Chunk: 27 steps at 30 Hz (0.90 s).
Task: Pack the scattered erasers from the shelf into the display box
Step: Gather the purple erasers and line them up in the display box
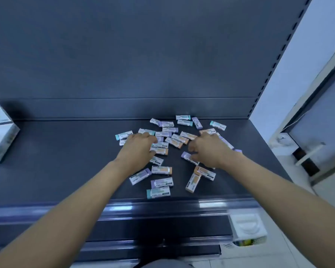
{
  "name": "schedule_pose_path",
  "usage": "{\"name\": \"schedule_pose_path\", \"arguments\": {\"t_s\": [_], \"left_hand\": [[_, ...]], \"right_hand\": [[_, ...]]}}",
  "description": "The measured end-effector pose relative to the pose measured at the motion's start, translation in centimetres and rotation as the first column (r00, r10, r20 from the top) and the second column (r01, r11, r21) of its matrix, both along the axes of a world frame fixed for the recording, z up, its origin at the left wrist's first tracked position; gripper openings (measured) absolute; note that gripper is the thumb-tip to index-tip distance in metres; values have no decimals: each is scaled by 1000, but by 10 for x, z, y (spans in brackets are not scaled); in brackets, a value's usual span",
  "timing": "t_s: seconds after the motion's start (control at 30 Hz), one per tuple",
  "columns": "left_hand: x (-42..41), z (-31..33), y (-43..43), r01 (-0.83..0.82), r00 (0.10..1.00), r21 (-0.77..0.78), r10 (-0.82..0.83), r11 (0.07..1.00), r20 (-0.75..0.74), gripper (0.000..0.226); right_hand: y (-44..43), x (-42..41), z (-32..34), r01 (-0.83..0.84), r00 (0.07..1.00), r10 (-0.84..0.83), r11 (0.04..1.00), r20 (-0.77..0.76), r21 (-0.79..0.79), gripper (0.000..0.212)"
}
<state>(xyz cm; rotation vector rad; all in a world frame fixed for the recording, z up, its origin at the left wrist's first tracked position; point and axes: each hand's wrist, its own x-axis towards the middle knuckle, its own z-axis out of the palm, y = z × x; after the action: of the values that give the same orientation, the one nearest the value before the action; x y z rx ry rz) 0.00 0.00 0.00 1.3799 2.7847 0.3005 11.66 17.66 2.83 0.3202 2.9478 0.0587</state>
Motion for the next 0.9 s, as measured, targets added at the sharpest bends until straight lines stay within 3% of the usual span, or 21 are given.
{"name": "schedule_pose_path", "arguments": {"t_s": [0.1, 0.2, 0.27, 0.5, 0.63, 0.73, 0.9], "left_hand": [[-4, -4, -7, -43, 999, 15, 43, 999, 4, 30], [-4, -6, -12, -66, 998, 29, 66, 997, 10, 27], [-4, -6, -13, -65, 998, 41, 65, 997, -7, 27], [-7, -8, -21, -36, 999, -34, 37, 999, 36, 17], [-1, -1, -28, -46, 994, -96, 55, 994, 94, 5], [7, 2, -33, -54, 980, -199, 90, 978, 176, 14], [16, 6, -42, -97, 965, -184, 137, 978, 223, 27]], "right_hand": [[-3, -5, -11, 4, 998, -6, 999, 68, 32, 28], [-7, -10, -15, -17, 995, 12, 998, 95, 55, 19], [-6, -14, -14, -34, 996, 29, 998, 82, 60, 10], [-3, -28, 1, -24, 1000, 25, 999, 17, -46, 8], [-8, -33, 7, -49, 999, 49, 996, -6, -72, 18], [-14, -37, 9, -94, 996, 93, 992, -8, -79, 19], [-22, -42, 12, -153, 988, 150, 983, -35, -105, 20]]}}
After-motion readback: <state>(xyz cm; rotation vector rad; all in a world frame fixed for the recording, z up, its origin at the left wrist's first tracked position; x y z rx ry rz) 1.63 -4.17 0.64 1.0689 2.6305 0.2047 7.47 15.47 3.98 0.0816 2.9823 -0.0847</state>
